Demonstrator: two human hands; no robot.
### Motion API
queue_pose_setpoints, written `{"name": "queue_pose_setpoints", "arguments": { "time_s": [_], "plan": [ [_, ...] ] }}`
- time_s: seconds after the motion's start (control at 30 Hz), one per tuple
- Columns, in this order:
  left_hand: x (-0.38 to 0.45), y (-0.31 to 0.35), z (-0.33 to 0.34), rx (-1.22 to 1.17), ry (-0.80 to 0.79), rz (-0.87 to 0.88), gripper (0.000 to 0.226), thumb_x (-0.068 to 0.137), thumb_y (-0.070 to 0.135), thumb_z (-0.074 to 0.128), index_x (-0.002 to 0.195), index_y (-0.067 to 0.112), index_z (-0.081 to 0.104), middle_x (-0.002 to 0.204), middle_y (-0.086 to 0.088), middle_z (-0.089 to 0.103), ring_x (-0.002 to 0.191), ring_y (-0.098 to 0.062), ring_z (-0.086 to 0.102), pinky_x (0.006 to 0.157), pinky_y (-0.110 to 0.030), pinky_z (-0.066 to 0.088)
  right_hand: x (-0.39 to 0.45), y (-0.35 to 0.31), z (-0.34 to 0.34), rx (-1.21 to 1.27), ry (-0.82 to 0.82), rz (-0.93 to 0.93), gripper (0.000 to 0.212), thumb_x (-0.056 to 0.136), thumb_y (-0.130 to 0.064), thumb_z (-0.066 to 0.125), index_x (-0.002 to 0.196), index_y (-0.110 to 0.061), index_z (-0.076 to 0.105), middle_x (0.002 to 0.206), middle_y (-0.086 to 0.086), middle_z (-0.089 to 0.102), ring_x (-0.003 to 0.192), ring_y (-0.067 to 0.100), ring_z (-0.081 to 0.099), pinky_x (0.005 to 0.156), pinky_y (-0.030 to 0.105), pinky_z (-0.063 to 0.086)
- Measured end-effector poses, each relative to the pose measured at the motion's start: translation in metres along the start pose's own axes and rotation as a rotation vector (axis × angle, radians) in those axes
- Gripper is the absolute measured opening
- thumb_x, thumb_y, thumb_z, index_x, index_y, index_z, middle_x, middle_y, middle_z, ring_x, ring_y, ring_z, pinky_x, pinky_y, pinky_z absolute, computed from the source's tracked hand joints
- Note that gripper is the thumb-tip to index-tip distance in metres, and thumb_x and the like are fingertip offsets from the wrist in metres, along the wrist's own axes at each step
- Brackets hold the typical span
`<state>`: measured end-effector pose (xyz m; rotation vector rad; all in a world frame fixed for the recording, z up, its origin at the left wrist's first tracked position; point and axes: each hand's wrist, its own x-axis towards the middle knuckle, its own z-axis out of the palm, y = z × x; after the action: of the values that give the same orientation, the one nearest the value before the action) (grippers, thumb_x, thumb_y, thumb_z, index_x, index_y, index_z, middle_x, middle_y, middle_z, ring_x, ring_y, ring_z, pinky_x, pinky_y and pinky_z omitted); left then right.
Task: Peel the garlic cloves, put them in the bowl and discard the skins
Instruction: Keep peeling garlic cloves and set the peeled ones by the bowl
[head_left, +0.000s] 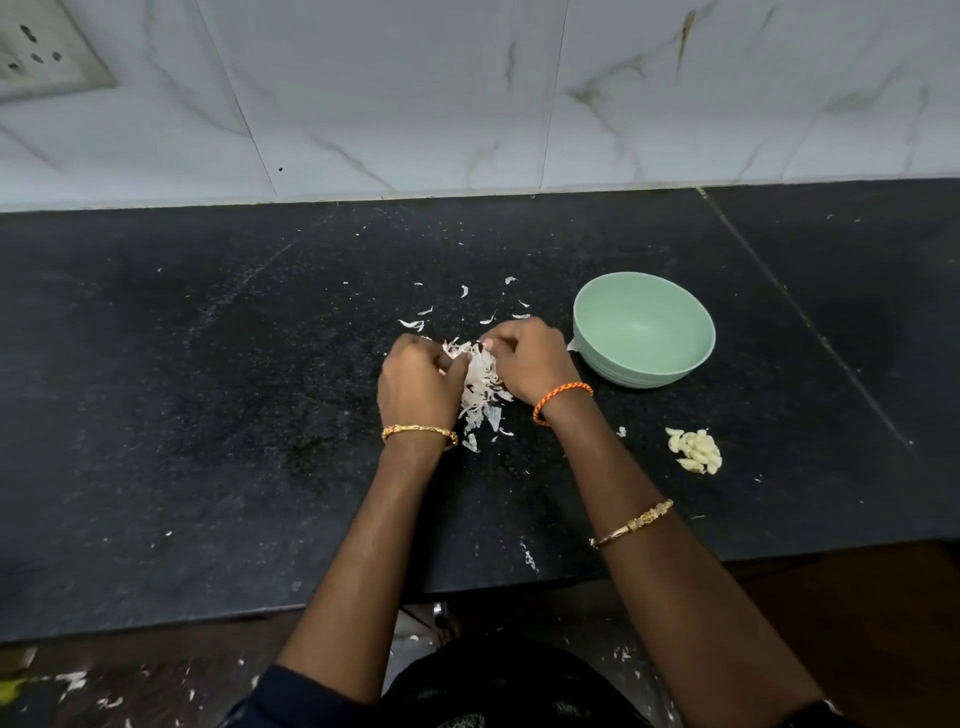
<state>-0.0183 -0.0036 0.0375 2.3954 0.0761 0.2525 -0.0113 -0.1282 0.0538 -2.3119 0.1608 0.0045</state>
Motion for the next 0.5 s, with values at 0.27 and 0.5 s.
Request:
{"name": "queue_pose_setpoints", "arguments": {
  "time_s": [0.27,0.5],
  "plan": [
    [-0.059,0.062,0.026,-0.179,-0.15,0.093,0.009,0.085,0.012,0.062,0.084,0.014,0.071,0.081,-0.002,0.07,0.069,-0.017,0.061,0.065,-0.024,0.045,-0.063,0.054,-0.046,0.178,0.298,-0.037,0.018,0.084,0.003,0.062,0.093,-0.006,0.074,0.092,0.007,0.072,0.082,0.012,0.065,0.076,0.005,0.046],
    [-0.094,0.104,0.09,-0.089,-0.411,0.21,0.026,0.088,0.003,0.053,0.108,0.006,0.069,0.106,-0.015,0.067,0.098,-0.028,0.062,0.086,-0.029,0.045,-0.097,0.154,-0.102,-0.23,0.224,0.048,0.038,0.08,-0.031,0.075,0.11,-0.01,0.068,0.115,0.011,0.056,0.112,0.029,0.047,0.094,0.03,0.036]
  ]
}}
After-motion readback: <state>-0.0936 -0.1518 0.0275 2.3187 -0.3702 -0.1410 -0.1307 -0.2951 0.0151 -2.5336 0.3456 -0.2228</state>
